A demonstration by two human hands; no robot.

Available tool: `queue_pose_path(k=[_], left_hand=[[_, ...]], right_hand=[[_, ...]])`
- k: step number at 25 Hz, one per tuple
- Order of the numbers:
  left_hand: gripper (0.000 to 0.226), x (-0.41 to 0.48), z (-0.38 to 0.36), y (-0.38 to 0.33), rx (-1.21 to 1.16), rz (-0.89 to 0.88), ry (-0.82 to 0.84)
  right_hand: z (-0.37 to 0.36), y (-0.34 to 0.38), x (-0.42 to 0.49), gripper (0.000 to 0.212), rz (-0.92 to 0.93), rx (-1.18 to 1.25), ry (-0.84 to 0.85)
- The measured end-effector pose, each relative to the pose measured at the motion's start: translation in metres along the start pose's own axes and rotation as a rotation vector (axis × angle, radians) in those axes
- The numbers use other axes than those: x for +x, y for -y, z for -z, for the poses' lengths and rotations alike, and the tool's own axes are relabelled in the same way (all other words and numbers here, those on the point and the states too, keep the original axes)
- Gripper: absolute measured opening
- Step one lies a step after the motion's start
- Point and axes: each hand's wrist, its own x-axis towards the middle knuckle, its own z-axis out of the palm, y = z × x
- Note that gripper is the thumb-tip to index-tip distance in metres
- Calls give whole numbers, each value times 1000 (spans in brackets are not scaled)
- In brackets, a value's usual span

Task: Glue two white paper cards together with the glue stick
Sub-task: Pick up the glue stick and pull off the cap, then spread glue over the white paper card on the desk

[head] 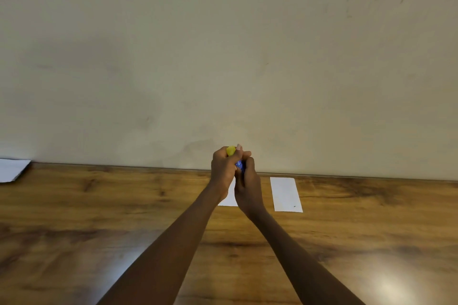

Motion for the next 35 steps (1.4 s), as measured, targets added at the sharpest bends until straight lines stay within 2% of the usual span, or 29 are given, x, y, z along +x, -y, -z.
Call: queue_pose_path(k=[3,8,11,13,14,16,20,23,26,29,31,35], left_hand=[[28,0,5,-16,-9,11,82],[30,17,44,-31,-38,89,118],[25,8,58,4,79,120,33],[25,-3,64,30,105,150,-54],[30,-6,68,41,138,176,-94],[33,-11,73,57,226,215,-137],[33,-18,79,79,387,210,-138],[35,-24,88,95,512,177,-116],[38,-31,97,113,663,160,-136],[54,-35,92,132,770,139,-223],[69,-36,81,141,858,96,-277],[92,-36,64,155,1017,24,-303]], right_hand=[[6,1,1,16,-21,-6,59],[18,-11,-15,8,-107,262,20],[15,-20,-15,7,-174,289,-11],[8,-31,-12,5,-256,195,-34],[2,-39,-10,12,-286,93,-29],[-11,-53,-5,25,-294,-173,25],[-30,-71,0,23,-168,-530,203],[-24,-88,-17,25,-157,-544,305],[-2,-109,-42,38,-161,-500,423],[27,-114,-47,51,-196,-517,624],[36,-111,-44,51,-158,-553,718],[41,-110,-42,46,-129,-517,747]])
